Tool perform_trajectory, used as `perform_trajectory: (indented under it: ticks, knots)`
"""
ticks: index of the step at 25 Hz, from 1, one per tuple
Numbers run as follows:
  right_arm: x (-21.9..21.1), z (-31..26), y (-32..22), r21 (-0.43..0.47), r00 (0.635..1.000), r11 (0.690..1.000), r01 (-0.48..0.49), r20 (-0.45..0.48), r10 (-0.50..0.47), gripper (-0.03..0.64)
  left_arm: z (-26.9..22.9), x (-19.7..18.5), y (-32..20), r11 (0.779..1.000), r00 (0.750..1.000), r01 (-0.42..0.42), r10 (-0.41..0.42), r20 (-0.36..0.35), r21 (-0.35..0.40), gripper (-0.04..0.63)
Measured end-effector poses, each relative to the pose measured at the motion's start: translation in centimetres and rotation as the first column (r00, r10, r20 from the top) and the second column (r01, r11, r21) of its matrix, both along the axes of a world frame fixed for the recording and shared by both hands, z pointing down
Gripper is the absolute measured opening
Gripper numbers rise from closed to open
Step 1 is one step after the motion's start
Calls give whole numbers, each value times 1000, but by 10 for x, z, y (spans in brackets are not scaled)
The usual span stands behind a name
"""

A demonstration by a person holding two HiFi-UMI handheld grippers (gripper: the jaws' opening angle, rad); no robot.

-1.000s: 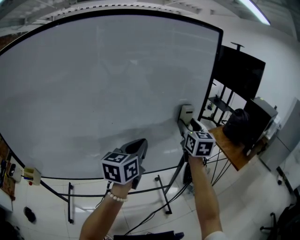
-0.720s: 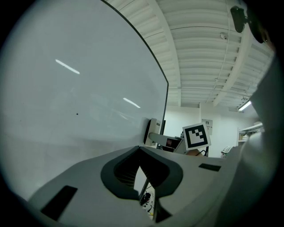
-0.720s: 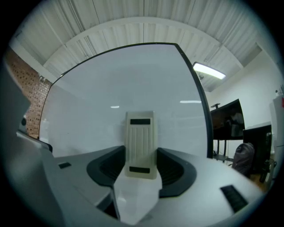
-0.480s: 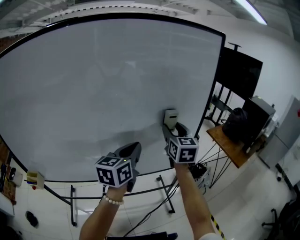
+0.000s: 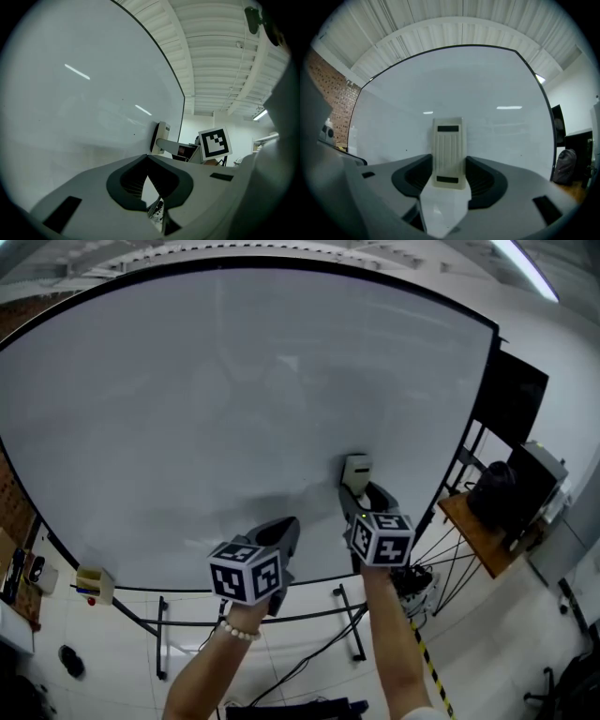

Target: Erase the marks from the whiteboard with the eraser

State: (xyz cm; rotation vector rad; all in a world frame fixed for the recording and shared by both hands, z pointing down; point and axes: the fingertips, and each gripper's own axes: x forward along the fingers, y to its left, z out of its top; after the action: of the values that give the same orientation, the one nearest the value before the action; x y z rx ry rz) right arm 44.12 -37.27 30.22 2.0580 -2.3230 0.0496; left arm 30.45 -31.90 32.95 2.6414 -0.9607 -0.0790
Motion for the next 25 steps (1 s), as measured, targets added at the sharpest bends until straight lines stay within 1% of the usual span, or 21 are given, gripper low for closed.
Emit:
perform_trajectory:
  ticks: [7,13,17,21,25]
  knots:
    - [-86,1,-1,-8,1000,1000,1,-4,-1,253,4,-77,3,1000,1000,-6,6,13,-9,-12]
    - [-143,-4,-2,-2,1000,1000,-23,-8,23,253,11,-135,12,1000,999,-12,12,31,-24,-12]
    - [-184,-3,-3,-1,1000,1000,10,-15,-10,253,10,-160,13,999,1000,22,-21,14,-36,-12]
    - [-207,-4,-1,4,999,1000,25,-36,-25,253,10,-177,18,996,997,76,-76,-11,-44,-12]
    - [-233,-3,0,5,998,999,53,-27,-53,253,12,-199,25,992,992,121,-122,-20,-46,-12]
